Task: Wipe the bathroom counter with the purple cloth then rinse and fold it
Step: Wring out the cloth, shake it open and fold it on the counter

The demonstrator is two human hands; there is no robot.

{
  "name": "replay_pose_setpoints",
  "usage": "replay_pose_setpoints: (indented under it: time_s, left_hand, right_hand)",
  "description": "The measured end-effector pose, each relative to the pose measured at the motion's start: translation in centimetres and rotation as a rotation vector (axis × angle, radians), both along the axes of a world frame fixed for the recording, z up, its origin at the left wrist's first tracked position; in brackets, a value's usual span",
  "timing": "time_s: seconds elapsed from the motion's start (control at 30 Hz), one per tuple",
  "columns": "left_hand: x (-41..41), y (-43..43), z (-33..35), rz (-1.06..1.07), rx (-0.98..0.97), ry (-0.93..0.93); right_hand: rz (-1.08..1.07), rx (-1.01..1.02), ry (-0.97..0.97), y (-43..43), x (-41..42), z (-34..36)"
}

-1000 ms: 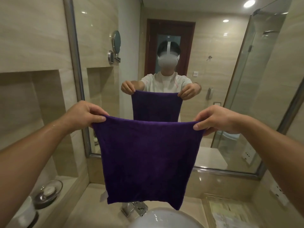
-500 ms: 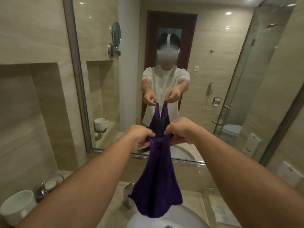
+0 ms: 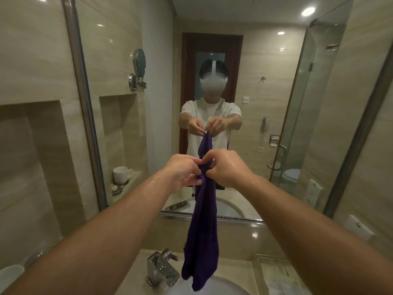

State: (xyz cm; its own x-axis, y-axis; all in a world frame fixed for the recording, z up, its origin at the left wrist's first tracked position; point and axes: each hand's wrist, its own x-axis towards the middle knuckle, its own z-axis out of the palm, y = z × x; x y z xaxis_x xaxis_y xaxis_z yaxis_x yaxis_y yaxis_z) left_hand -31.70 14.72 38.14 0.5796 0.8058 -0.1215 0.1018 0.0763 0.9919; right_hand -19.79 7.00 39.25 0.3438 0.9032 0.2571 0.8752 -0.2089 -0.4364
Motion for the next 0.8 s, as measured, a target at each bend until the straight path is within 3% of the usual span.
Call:
replay_pose_setpoints:
  time_s: [0.27, 0.37, 0.57, 0.63, 0.73, 0.8]
  left_hand:
    - [0.3, -1.2, 0.8, -0.046, -0.092, 0.015]
    - [-0.4, -0.9, 0.7, -0.134, -0.200, -0.058]
    - [-1.0, 0.0, -0.6, -0.329, -0.234, -0.198]
    - [-0.6, 0.0, -1.6, -0.279, -0.085, -0.102]
    - [0.1, 0.7, -4.2, -0.112, 0.320, 0.195]
    - [0.6, 0.8, -6.0, -0.142, 0.403, 0.239]
  right_hand:
    - [0.044, -0.039, -0.029, -0.7, 0.0, -0.3]
    - [0.037, -0.013, -0.008, -1.2, 0.6, -0.5]
    - [0.038, 0.031, -0.053, -1.9, 1.5, -0.8]
    - [0.024, 0.047, -0.039, -2.1, 1.7, -0.7]
    - [0.027, 0.057, -0.015, -2.5, 2.3, -0.1]
    - [0.027, 0.058, -0.008, -3.0, 2.9, 0.7]
